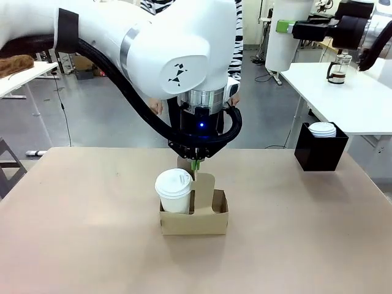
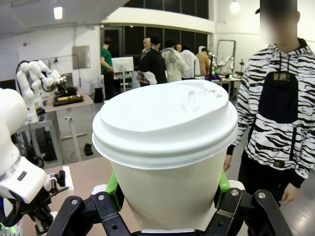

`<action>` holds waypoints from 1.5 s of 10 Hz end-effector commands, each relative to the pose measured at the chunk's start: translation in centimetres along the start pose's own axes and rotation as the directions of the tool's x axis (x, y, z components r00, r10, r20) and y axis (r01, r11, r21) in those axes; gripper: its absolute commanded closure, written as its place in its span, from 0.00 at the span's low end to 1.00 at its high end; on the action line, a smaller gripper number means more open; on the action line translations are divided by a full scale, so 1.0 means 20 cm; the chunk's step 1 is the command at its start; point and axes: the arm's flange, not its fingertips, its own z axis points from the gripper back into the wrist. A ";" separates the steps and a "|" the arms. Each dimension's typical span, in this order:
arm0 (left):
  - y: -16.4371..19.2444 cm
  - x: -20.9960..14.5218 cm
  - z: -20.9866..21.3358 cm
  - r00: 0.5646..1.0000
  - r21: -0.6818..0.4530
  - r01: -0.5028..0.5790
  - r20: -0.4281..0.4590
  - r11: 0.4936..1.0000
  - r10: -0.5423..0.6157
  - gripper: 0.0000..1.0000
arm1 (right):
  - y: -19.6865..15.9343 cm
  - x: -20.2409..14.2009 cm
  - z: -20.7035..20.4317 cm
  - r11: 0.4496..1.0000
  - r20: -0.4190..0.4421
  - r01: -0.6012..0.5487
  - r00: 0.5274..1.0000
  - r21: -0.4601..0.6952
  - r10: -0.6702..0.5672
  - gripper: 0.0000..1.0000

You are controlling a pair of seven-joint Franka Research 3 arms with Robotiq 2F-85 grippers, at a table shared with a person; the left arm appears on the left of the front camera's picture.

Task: Pour a drink into a cup and package it in a carrier.
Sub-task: Insert the held 600 ml Paper Cup into the Cup Carrier.

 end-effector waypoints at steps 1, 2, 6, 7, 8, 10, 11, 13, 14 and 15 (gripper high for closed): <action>0.01 -0.01 0.01 1.000 0.003 -0.001 0.006 1.000 0.001 0.98 | 0.00 0.01 -0.01 1.000 0.002 -0.008 1.000 -0.007 0.008 0.19; 0.01 -0.01 0.01 1.000 0.003 -0.001 0.006 1.000 0.001 0.98 | 0.00 0.01 -0.01 1.000 0.002 -0.008 1.000 -0.007 0.008 0.19; 0.09 -0.02 0.07 0.997 -0.052 0.077 -0.009 0.996 -0.078 0.01 | 0.00 0.01 -0.01 1.000 0.002 -0.008 1.000 -0.007 0.008 0.19; 0.13 -0.05 0.14 0.994 -0.075 0.109 -0.011 0.991 -0.110 0.00 | 0.00 0.00 0.00 1.000 0.000 0.000 1.000 0.000 0.000 0.19; 0.20 -0.09 0.24 0.986 -0.068 0.164 0.004 0.984 -0.164 0.00 | -0.03 -0.09 -0.09 0.997 -0.013 0.016 1.000 0.082 -0.015 0.19; 0.38 -0.19 0.46 0.926 -0.119 0.374 -0.013 0.920 -0.378 0.06 | 0.00 -0.25 -0.22 0.975 -0.019 0.044 0.999 0.218 -0.040 0.19; 0.52 -0.22 0.56 0.875 -0.158 0.479 0.002 0.864 -0.485 0.00 | 0.04 -0.31 -0.28 0.957 -0.009 0.019 1.000 0.288 -0.017 0.19; 0.90 -0.24 0.64 0.772 -0.128 0.636 0.122 0.761 -0.624 0.00 | 0.15 -0.45 -0.37 0.911 0.040 -0.051 0.998 0.409 0.038 0.19; 1.05 -0.23 0.63 0.727 -0.101 0.686 0.132 0.720 -0.674 0.00 | 0.20 -0.51 -0.39 0.882 0.070 -0.091 0.995 0.462 0.067 0.19; 1.16 -0.25 0.61 0.672 -0.081 0.740 0.147 0.668 -0.726 0.00 | 0.23 -0.59 -0.41 0.858 0.093 -0.131 0.991 0.496 0.097 0.19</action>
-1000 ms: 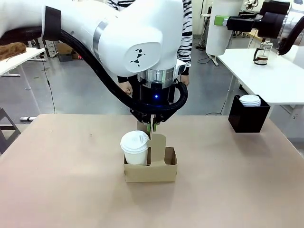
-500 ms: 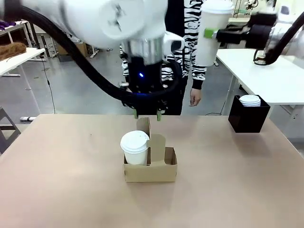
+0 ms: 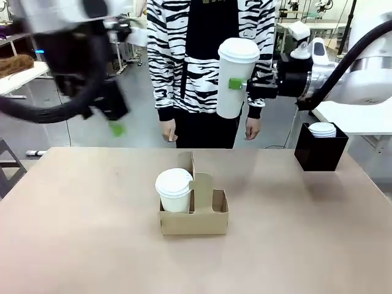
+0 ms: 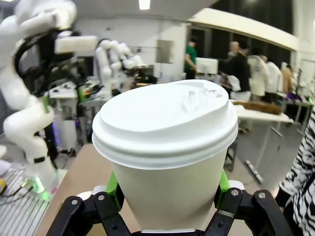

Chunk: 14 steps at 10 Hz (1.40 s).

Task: Pour a drink into a cup and package it in a carrier.
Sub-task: Insert the held 600 ml Paper Cup into the Cup Carrier.

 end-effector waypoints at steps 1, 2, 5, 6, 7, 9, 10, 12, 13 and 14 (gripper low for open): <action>0.08 -0.15 -0.09 0.985 0.036 0.149 0.079 0.988 -0.152 0.00 | 0.02 -0.12 0.00 0.991 0.051 -0.056 0.997 0.118 0.050 0.19; 0.09 -0.17 -0.12 0.988 0.082 0.120 0.087 0.989 -0.127 0.00 | 0.04 -0.14 -0.02 0.991 0.012 0.032 0.999 0.129 -0.034 0.19; 0.08 -0.09 -0.02 0.997 0.012 0.077 0.019 0.997 -0.077 0.00 | 0.02 -0.06 -0.02 0.998 0.015 -0.023 1.000 0.055 0.022 0.19; 0.11 -0.14 -0.05 0.993 0.034 0.109 0.037 0.993 -0.110 0.00 | 0.03 -0.13 -0.03 0.996 0.018 -0.002 1.000 0.088 0.000 0.19; 0.18 -0.19 -0.15 0.976 0.042 0.212 0.038 0.976 -0.214 0.00 | 0.04 -0.20 -0.03 0.985 0.045 -0.004 0.999 0.172 -0.004 0.19; 0.32 -0.32 -0.30 0.947 0.209 0.287 0.081 0.935 -0.309 0.00 | 0.07 -0.35 -0.09 0.952 0.106 -0.023 0.994 0.304 -0.010 0.19; 0.40 -0.39 -0.36 0.918 0.263 0.334 0.128 0.905 -0.376 0.00 | 0.09 -0.41 -0.12 0.935 0.107 -0.013 0.994 0.354 -0.027 0.19; 0.52 -0.53 -0.50 0.856 0.316 0.436 0.145 0.843 -0.497 0.00 | 0.14 -0.52 -0.19 0.896 0.103 -0.011 0.994 0.443 -0.038 0.19; 0.57 -0.56 -0.56 0.828 0.312 0.473 0.161 0.824 -0.537 0.00 | 0.18 -0.59 -0.23 0.862 0.124 -0.019 0.991 0.507 -0.051 0.19; 0.59 -0.58 -0.60 0.827 0.290 0.484 0.157 0.826 -0.540 0.00 | 0.21 -0.64 -0.25 0.846 0.110 -0.002 0.992 0.533 -0.067 0.19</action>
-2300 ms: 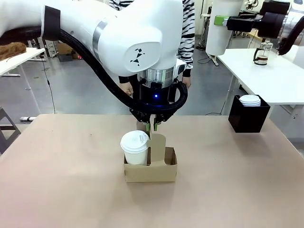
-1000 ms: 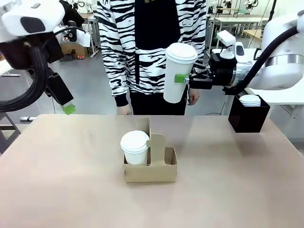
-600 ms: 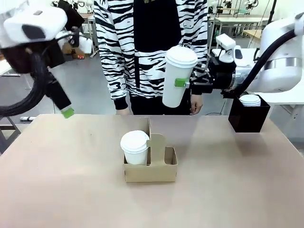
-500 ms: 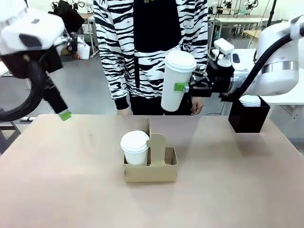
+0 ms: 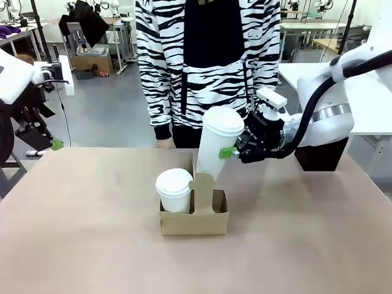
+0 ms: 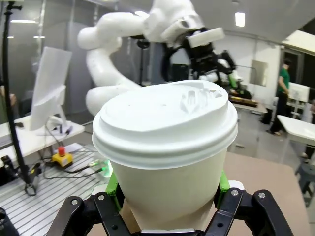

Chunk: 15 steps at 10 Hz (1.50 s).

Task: Pour a drink into a cup and package it in a carrier.
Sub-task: Insert the held 600 ml Paper Cup into the Cup Carrier.

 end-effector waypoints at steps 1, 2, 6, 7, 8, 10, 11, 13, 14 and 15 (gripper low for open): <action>-0.22 -0.19 -0.17 0.999 -0.077 0.030 0.026 0.997 -0.028 0.00 | -0.01 -0.06 -0.05 0.996 0.017 -0.013 1.000 0.085 0.011 0.19; 0.00 0.00 0.00 1.000 0.000 0.000 0.000 1.000 0.000 0.00 | 0.00 -0.10 -0.06 0.995 0.018 0.000 1.000 0.103 -0.002 0.19; 0.00 0.00 0.00 1.000 0.000 0.000 0.000 1.000 0.000 0.00 | 0.06 -0.22 -0.07 0.986 0.028 0.079 0.996 0.149 -0.085 0.19; 0.00 0.00 0.00 1.000 0.000 0.000 0.000 1.000 0.000 0.00 | 0.06 -0.27 -0.08 0.982 0.024 0.101 0.994 0.158 -0.106 0.19; 0.00 0.00 0.00 1.000 0.000 0.000 0.000 1.000 0.000 0.00 | 0.06 -0.31 -0.08 0.979 0.024 0.116 0.992 0.166 -0.122 0.19; 0.00 0.00 0.00 1.000 0.000 0.000 0.000 1.000 0.000 0.00 | 0.06 -0.38 -0.07 0.982 0.003 0.124 0.992 0.145 -0.126 0.19; 0.00 0.00 0.00 1.000 0.000 0.000 0.000 1.000 0.000 0.00 | 0.06 -0.42 -0.06 0.984 -0.015 0.131 0.991 0.119 -0.130 0.19; 0.00 0.00 0.00 1.000 0.000 0.000 0.000 1.000 0.000 0.00 | 0.06 -0.46 -0.03 0.990 -0.046 0.125 0.991 0.070 -0.122 0.19; 0.00 0.00 0.00 1.000 0.000 0.000 0.000 1.000 0.000 0.00 | 0.06 -0.48 -0.02 0.990 -0.074 0.131 0.989 0.049 -0.127 0.19; 0.00 0.00 0.00 1.000 0.000 0.000 0.000 1.000 0.000 0.00 | 0.06 -0.49 -0.01 0.990 -0.082 0.133 0.988 0.052 -0.129 0.19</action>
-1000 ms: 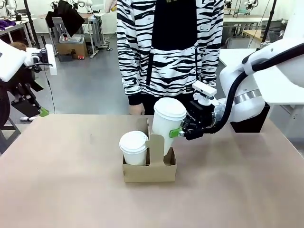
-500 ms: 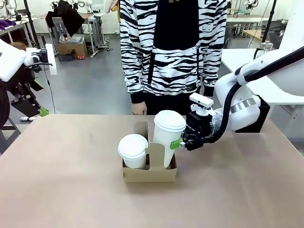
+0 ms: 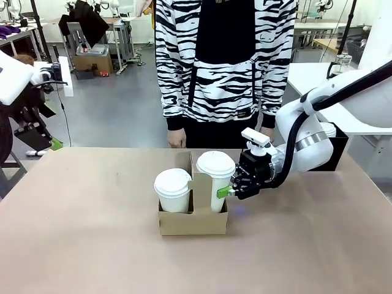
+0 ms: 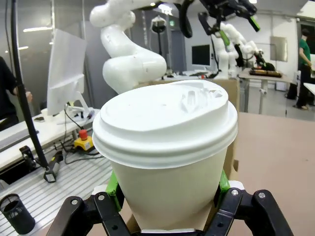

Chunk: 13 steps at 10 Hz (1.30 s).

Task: Pour a drink into a cup and package it in a carrier.
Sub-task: Insert the held 600 ml Paper Cup into the Cup Carrier.

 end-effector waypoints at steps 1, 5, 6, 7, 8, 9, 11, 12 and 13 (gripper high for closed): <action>-0.01 0.00 0.00 1.000 0.001 -0.020 0.000 1.000 0.020 0.00 | 0.00 -0.02 0.00 1.000 -0.025 -0.011 1.000 0.011 0.012 0.19; -0.01 0.00 0.00 1.000 0.001 -0.020 0.000 1.000 0.020 0.00 | -0.02 -0.07 0.00 0.999 -0.054 -0.021 0.998 0.036 0.023 0.19; -0.01 0.00 0.00 1.000 0.001 -0.020 0.000 1.000 0.020 0.00 | -0.02 -0.08 0.00 0.999 -0.062 -0.024 0.998 0.037 0.026 0.19; -0.01 0.00 0.00 1.000 0.001 -0.020 0.000 1.000 0.020 0.00 | -0.02 -0.08 0.00 0.999 -0.080 -0.023 0.996 0.029 0.025 0.19; -0.01 0.00 0.00 1.000 0.001 -0.020 0.000 1.000 0.020 0.00 | -0.02 -0.08 0.00 0.999 -0.099 -0.020 0.995 0.031 0.023 0.00; -0.01 0.00 0.00 1.000 0.001 -0.020 0.000 1.000 0.020 0.00 | -0.02 -0.08 0.00 1.000 -0.121 -0.019 0.992 0.011 0.020 0.00; -0.01 0.00 0.00 1.000 0.001 -0.020 0.000 1.000 0.020 0.00 | 0.01 -0.06 0.04 0.999 -0.157 -0.020 0.988 -0.031 0.015 0.00; -0.01 0.00 0.00 1.000 0.001 -0.020 0.000 1.000 0.020 0.00 | 0.04 -0.04 0.08 0.998 -0.180 -0.012 0.984 -0.062 0.000 0.00; -0.01 0.00 0.00 1.000 0.001 -0.020 0.000 1.000 0.020 0.00 | 0.08 -0.02 0.13 0.996 -0.192 -0.007 0.981 -0.094 -0.011 0.00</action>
